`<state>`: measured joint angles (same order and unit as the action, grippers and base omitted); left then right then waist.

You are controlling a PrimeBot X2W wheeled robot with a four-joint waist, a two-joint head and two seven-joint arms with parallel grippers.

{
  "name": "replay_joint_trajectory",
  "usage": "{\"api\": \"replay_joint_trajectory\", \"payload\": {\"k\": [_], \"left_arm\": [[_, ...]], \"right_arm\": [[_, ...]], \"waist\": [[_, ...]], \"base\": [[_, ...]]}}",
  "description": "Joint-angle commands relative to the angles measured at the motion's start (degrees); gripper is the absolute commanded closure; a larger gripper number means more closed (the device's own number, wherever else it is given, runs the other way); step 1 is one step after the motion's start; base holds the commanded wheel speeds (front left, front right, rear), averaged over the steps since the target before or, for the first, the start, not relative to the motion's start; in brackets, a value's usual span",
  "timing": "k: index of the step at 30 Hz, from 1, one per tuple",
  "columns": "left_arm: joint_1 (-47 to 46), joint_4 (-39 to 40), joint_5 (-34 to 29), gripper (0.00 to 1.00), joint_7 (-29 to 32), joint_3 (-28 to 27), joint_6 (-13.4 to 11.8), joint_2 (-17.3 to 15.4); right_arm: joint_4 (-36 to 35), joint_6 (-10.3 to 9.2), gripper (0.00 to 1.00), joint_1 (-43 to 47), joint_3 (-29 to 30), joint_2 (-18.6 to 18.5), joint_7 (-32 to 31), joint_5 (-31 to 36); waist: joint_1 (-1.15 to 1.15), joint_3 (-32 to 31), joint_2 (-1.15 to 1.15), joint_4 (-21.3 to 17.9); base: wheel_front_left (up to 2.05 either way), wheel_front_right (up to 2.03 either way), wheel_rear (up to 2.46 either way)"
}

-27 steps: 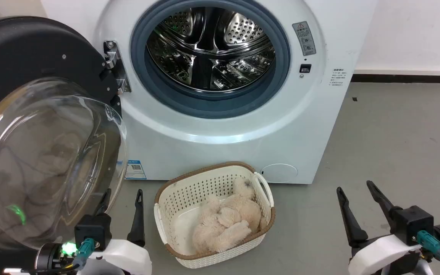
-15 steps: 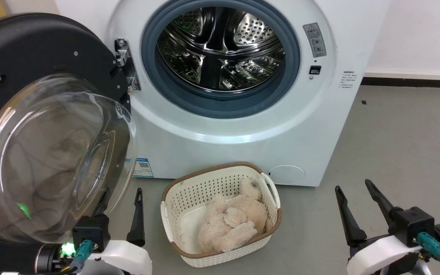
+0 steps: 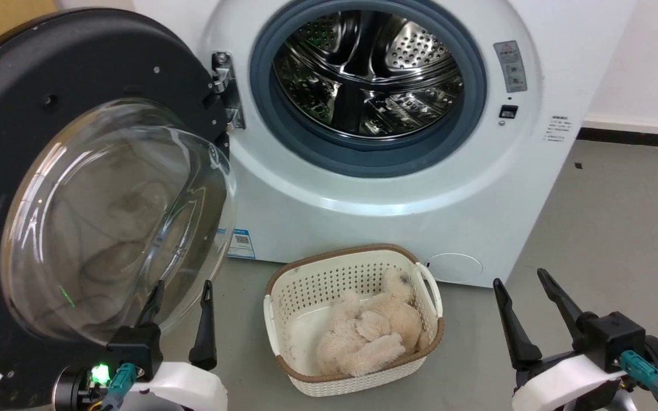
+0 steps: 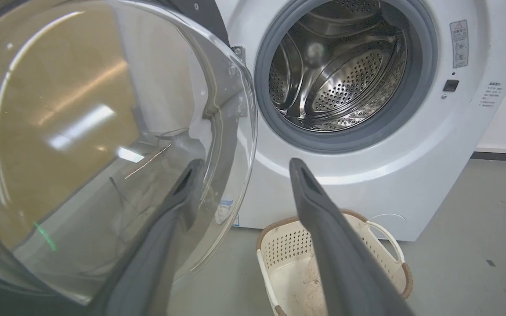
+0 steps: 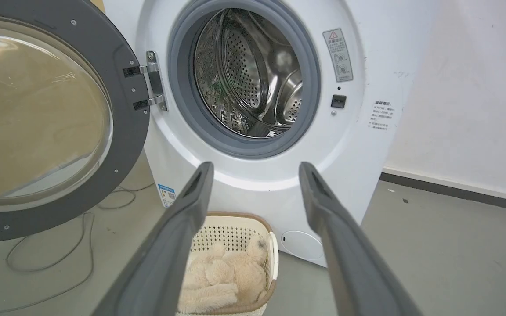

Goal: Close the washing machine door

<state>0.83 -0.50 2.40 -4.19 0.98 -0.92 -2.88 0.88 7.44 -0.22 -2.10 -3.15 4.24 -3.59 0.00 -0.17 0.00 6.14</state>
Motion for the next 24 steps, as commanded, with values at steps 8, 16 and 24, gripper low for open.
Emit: {"api": "replay_joint_trajectory", "payload": {"k": [8,16,24], "left_arm": [[0.8,0.0,0.7,0.0,-1.5,0.0,-0.5,0.0],[1.0,0.0,1.0,0.0,-2.4,-0.1,-0.6,0.0],[1.3,0.7,1.6,0.0,-3.4,-0.6,-1.1,0.0]], "right_arm": [[0.3,0.02,0.0,0.8,-0.9,0.1,1.5,-1.2],[0.5,0.02,0.0,0.9,-1.6,0.1,2.4,-1.8],[1.2,0.02,0.0,0.2,-3.0,-0.1,3.4,-2.7]], "waist": [[0.0,-0.1,0.0,3.1],[0.0,-0.2,0.0,6.2],[0.0,0.3,0.0,9.0]], "base": [[0.0,0.0,0.0],[0.0,0.0,0.0],[0.0,0.0,0.0]]}}
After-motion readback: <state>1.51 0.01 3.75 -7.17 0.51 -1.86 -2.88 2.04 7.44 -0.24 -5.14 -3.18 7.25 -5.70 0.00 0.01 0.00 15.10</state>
